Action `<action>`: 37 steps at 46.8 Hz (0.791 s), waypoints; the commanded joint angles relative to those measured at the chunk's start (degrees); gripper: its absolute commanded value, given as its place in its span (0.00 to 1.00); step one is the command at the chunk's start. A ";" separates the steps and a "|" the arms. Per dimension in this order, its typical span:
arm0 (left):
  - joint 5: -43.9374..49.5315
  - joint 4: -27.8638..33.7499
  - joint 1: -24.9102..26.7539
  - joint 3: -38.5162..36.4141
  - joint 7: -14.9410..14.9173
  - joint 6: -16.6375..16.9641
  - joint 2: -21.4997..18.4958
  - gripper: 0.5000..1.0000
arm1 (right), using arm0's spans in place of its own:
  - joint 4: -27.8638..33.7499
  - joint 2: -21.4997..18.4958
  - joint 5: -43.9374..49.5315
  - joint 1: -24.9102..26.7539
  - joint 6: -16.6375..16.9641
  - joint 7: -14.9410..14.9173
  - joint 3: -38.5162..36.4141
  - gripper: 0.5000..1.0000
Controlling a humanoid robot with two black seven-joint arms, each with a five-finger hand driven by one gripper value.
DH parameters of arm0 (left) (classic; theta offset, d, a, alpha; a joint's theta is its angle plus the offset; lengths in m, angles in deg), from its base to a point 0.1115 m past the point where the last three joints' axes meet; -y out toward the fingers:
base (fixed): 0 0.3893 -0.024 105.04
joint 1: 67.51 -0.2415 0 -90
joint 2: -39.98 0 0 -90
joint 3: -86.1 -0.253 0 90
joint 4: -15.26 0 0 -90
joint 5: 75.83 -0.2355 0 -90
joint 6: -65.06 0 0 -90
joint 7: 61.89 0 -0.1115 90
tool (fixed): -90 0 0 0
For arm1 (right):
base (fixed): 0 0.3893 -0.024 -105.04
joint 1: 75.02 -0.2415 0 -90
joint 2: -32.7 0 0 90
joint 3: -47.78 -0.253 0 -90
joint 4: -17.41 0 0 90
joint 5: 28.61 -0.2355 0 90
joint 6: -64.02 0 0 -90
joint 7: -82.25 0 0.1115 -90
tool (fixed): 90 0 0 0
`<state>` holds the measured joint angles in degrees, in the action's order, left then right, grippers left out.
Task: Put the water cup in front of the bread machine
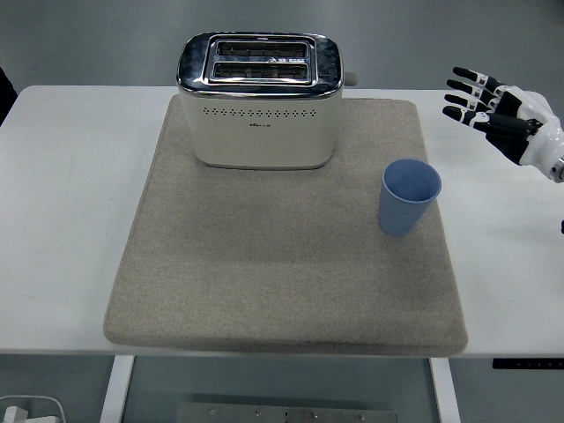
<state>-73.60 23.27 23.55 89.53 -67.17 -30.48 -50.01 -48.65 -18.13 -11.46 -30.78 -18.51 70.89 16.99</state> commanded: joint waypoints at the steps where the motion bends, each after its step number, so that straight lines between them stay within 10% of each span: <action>1: 0.06 -0.01 0.00 0.00 0.00 0.00 0.00 1.00 | -0.65 1.25 0.86 0.06 0.00 -0.59 0.90 0.86; 37: -0.03 -0.01 0.00 0.00 0.00 0.00 0.00 1.00 | -10.76 11.89 15.89 2.17 0.71 -8.50 8.81 0.86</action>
<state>-73.58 23.27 23.55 89.48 -67.16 -30.48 -50.01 -59.10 -6.74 2.96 -29.44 -17.79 63.75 25.66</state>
